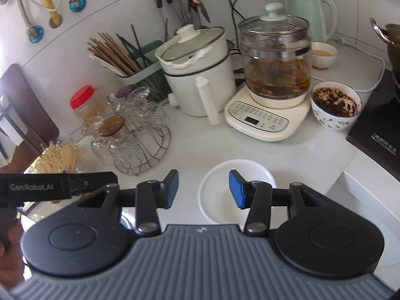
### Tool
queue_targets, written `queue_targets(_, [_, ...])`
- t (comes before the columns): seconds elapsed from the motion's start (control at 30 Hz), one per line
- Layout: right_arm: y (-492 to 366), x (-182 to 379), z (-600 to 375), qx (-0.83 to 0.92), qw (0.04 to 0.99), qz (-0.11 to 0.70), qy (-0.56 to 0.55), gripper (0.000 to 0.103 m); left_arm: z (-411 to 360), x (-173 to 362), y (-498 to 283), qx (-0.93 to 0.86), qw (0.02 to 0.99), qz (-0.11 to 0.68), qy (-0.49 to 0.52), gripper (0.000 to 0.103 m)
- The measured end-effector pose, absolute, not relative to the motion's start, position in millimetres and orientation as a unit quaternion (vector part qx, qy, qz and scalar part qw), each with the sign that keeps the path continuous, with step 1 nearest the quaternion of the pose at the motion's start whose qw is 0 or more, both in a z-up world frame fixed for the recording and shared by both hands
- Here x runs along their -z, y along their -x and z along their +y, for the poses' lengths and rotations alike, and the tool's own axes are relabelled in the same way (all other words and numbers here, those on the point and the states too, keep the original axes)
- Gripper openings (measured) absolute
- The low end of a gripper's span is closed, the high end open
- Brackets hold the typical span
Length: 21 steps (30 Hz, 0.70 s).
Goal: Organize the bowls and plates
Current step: 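Move both grippers toward the white ceramic bowl beside the kettle base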
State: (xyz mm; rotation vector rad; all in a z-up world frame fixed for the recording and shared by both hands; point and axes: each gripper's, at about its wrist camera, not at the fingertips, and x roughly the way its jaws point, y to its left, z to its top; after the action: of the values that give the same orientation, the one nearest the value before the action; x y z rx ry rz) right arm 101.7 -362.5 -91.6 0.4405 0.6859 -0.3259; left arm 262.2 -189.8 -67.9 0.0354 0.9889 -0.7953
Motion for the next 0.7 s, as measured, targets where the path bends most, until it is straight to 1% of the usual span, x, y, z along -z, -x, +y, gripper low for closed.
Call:
queue_targets(0.33, [-92.1, 110.0, -391.7, 0.194, 0.887, 0.345, -0.239, 0.048, -227.0, 85.7, -264.1, 0.391, 0.785, 0.479, -0.042, 0.043])
queue_targets(0.7, [-104.0, 129.0, -422.8, 0.192, 0.870, 0.371, -0.261, 0.048, -264.9, 105.7, -280.5, 0.389, 0.772, 0.499, -0.053, 0.043])
